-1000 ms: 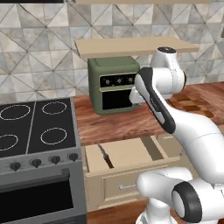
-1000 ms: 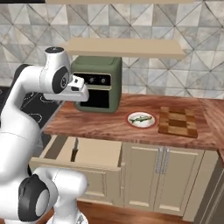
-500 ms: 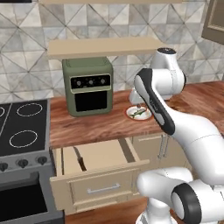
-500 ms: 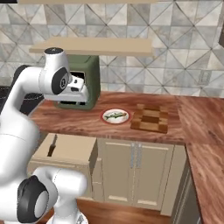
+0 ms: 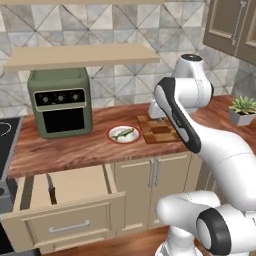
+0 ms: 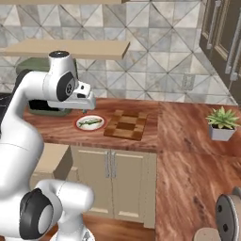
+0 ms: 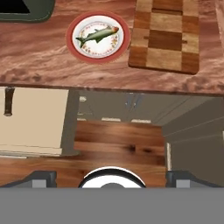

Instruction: Pick up the knife from the drawer and place it on the cutting board. Then place the meat from the plate to the cutting board.

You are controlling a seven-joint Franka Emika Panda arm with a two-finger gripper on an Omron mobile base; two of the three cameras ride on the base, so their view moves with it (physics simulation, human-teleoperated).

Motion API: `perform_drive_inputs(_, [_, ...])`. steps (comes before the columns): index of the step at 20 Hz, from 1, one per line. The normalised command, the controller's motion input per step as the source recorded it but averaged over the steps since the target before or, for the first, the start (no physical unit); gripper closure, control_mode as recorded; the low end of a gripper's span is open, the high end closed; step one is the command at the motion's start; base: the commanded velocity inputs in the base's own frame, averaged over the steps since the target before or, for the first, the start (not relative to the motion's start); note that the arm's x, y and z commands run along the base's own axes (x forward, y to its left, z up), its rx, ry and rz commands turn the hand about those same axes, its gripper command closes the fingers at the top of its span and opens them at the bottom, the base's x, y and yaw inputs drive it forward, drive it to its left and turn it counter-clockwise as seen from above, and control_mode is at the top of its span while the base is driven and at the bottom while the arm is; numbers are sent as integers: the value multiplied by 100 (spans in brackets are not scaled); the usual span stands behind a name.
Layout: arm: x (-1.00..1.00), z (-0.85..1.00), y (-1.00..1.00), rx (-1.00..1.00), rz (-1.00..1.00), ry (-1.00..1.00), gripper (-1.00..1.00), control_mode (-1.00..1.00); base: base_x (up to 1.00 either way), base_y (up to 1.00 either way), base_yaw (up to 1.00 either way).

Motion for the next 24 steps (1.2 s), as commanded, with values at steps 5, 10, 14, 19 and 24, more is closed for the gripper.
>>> perform_drive_inputs(5, [0,0,0,0,0,0,-100,100,44,-48,0])
perform_drive_inputs(10, [0,0,0,0,0,0,-100,100,49,-29,0])
perform_drive_inputs(14, [0,0,0,0,0,0,-100,100,55,-2,0])
perform_drive_inputs(19, [0,0,0,0,0,0,-100,100,68,-1,4])
perform_drive_inputs(24, [0,0,0,0,0,0,-100,100,74,-14,12])
